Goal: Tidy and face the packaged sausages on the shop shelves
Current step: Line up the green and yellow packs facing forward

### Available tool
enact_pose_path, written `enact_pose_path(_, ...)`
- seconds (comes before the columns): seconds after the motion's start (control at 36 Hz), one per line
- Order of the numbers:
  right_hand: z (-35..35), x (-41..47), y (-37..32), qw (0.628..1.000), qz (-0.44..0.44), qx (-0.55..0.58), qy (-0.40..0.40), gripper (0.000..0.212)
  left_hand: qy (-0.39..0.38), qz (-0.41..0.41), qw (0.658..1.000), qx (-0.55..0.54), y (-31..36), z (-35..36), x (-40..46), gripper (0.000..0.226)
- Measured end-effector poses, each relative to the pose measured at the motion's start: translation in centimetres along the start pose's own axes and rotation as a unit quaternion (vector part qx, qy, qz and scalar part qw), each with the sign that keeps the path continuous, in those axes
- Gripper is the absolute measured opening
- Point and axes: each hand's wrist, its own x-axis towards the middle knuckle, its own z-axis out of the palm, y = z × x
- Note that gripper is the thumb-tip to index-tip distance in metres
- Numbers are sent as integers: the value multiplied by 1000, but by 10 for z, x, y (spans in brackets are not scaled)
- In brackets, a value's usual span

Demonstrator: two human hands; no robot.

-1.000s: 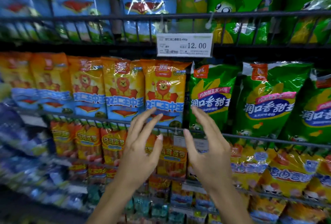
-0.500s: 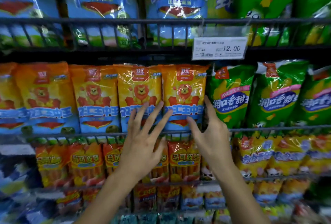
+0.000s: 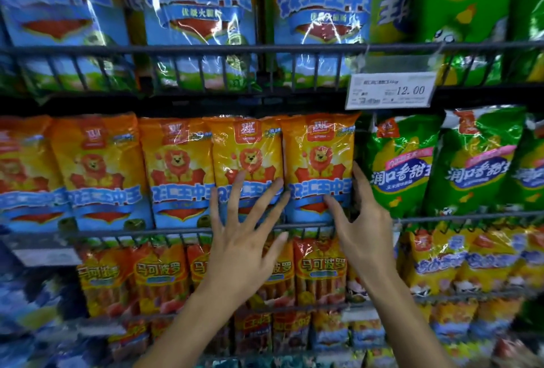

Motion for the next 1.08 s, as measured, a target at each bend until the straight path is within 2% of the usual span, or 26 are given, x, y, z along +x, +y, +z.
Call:
enact_pose_path(0.19,-1,0,5,1000,-18,-16,-9,80,8,-23,999,-32,-11,-13,2,66)
enact_pose_path(0.39,-2,2,4,996,-61,-63,-24,79,26,-21,997,-70,16,-9,8,64)
enact_pose_path(0.58,-4,4,-1,997,-62,-29,20,67,48,-26,991,-126,35,-1,12,68)
enact_pose_path(0.64,-3,5,-3,997,-67,-36,28,66,39,-9,992,-121,36,-1,13,66)
enact_pose_path(0.75,-2,7,2,994,-84,-70,21,66,26,82,990,-108,51,4,21,55)
enact_pose_path(0.89,-4,6,13,992,-90,-85,-2,69,55,50,987,-140,51,12,18,59)
enact_pose_path(0.97,-1,3,16,993,-86,-76,-6,69,49,35,993,-105,40,11,15,64)
enact_pose_path(1.08,3,-2,10,993,-98,-47,38,71,33,42,996,-67,34,7,14,65)
